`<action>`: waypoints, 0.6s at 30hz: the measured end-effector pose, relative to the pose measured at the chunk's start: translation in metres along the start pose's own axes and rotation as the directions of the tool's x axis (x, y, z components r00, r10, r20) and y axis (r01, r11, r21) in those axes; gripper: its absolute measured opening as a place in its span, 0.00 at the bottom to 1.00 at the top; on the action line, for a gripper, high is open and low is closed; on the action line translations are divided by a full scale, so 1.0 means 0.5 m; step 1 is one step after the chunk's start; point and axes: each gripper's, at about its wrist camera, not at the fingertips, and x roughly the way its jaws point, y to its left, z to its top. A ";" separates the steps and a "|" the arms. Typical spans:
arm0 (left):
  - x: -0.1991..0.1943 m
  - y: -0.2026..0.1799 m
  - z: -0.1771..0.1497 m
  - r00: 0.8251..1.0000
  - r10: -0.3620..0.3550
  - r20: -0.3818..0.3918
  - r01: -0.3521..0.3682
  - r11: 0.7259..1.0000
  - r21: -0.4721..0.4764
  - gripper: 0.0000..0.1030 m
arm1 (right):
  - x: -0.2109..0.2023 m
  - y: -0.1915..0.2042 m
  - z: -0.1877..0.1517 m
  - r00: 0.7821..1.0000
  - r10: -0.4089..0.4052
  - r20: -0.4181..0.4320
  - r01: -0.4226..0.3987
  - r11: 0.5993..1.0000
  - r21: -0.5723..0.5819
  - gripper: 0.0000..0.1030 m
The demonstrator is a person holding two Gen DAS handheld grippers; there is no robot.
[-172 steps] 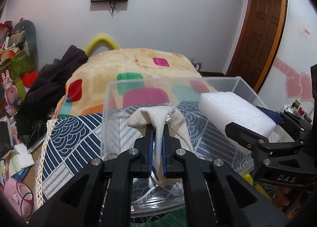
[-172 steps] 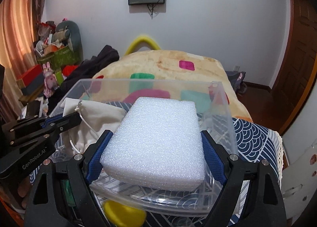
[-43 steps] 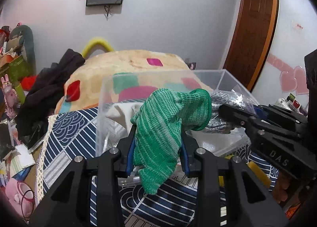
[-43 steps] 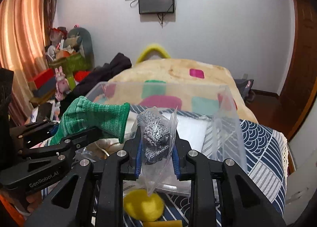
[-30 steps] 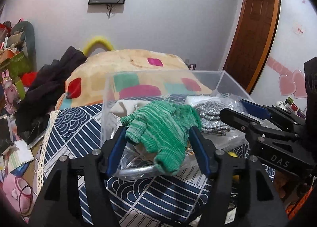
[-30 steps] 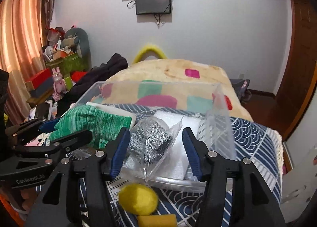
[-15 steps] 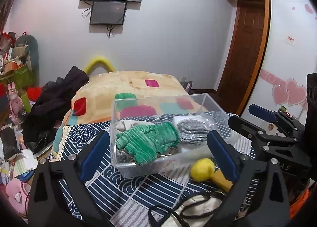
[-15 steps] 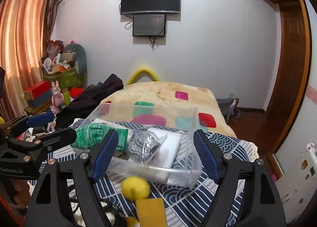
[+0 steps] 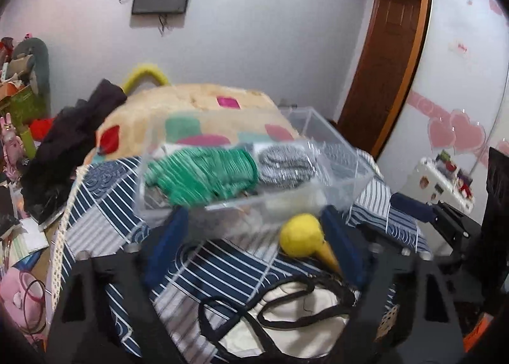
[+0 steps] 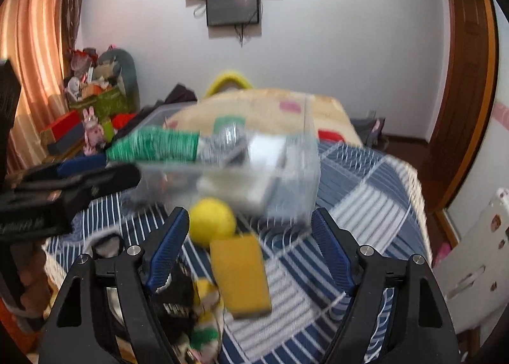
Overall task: Organize soft objects
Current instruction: 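Grasp the yellow ball with the left tool while the right tool grasps the yellow sponge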
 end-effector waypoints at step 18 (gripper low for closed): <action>0.136 -0.077 -0.042 0.971 -0.055 -0.233 0.070 0.996 0.054 0.54 | 0.044 -0.016 -0.053 0.981 0.144 -0.130 -0.141 0.989 0.033 0.39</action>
